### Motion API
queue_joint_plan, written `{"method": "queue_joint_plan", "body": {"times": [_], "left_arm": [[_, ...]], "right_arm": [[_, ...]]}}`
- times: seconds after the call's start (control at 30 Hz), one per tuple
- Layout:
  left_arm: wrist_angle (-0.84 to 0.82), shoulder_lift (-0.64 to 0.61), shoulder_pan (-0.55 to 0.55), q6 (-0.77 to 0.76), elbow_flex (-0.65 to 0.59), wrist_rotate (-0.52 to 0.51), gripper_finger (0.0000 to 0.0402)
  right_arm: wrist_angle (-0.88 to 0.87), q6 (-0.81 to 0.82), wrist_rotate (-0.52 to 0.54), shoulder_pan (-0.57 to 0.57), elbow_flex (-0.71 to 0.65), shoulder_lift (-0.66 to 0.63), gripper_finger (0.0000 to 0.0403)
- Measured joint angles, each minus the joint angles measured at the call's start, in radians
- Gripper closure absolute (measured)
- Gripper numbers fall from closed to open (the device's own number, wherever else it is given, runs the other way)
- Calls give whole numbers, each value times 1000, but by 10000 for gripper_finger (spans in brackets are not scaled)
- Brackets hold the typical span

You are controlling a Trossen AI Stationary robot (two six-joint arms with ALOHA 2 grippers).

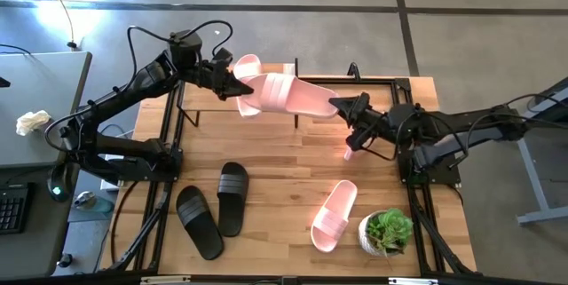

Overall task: Pick and place slides into the shelf
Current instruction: Put the pink slide on the shelf

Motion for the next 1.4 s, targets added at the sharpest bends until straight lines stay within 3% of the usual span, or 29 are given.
{"method": "queue_joint_plan", "body": {"times": [0.3,0.47,0.67,0.83,1.07,1.4], "left_arm": [[-1,0,0,8,0,27,381],[7,0,0,47,1,50,313],[3,0,0,160,1,40,229],[6,-2,0,246,1,-82,191],[26,-54,0,458,1,-255,194],[16,-152,0,505,1,-271,227]], "right_arm": [[60,40,-20,-24,0,27,286],[59,66,14,-23,0,28,342],[61,123,156,-24,0,28,366],[87,230,349,-23,0,28,366],[133,432,617,1,0,59,367],[410,546,660,13,18,284,368]]}}
